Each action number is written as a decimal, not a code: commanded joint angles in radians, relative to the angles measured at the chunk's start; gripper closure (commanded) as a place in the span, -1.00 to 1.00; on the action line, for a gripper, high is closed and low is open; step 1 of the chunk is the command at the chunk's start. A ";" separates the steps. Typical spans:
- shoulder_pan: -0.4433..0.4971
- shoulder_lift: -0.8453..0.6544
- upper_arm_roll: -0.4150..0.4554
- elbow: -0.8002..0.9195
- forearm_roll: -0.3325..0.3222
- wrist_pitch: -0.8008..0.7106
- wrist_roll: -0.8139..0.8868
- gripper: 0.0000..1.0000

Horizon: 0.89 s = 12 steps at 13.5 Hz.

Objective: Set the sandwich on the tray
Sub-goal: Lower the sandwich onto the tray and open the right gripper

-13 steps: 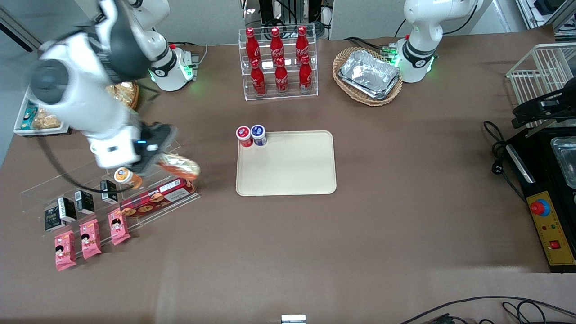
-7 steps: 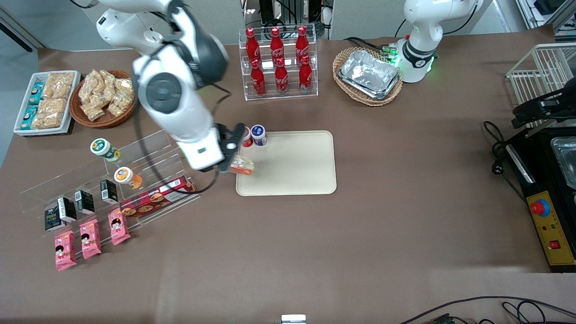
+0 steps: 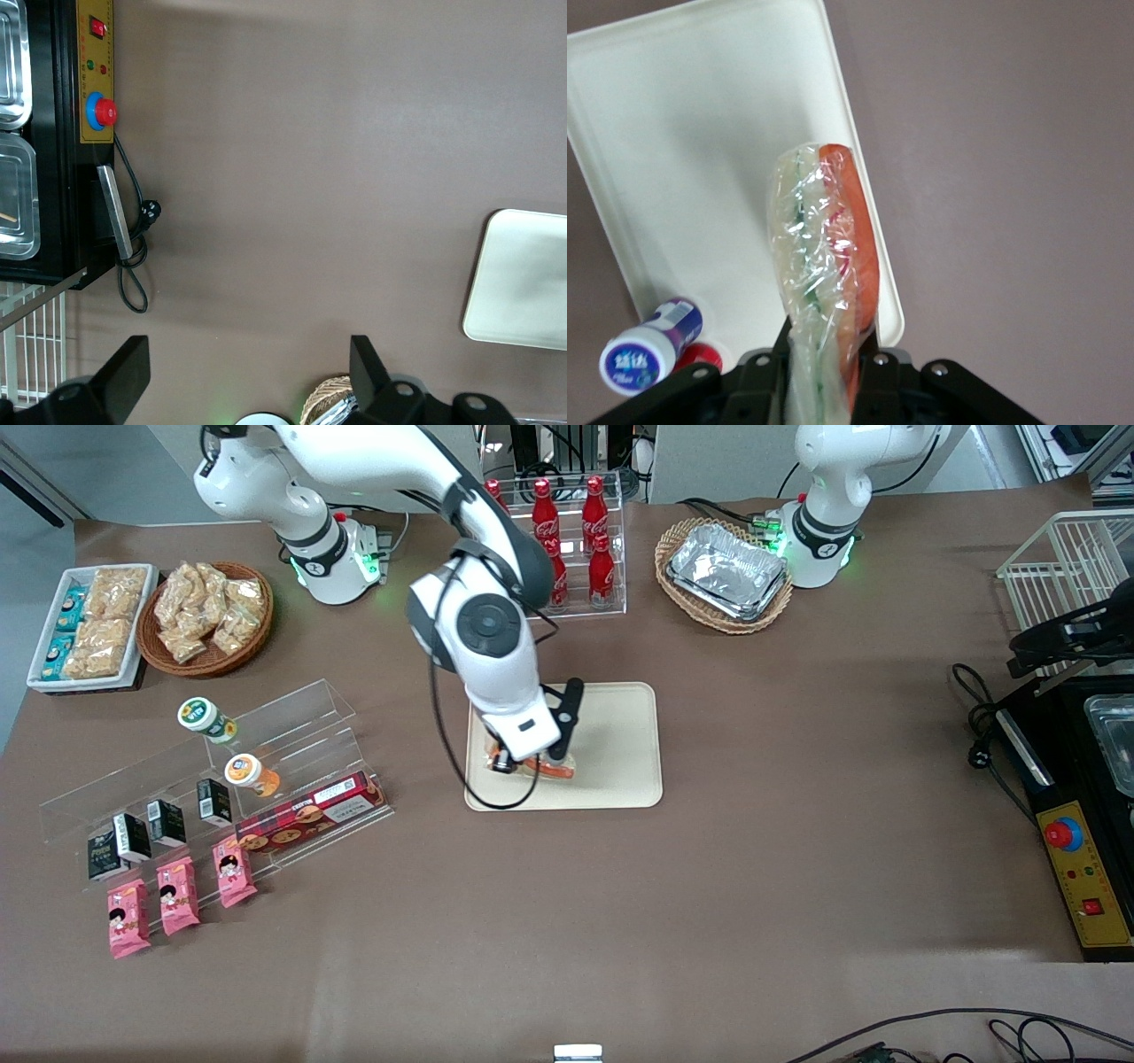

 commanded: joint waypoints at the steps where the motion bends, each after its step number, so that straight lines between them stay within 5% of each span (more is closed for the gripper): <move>1: 0.028 0.087 -0.011 0.032 0.024 0.060 -0.057 0.41; 12: 0.076 0.183 -0.010 -0.039 0.027 0.238 -0.106 0.30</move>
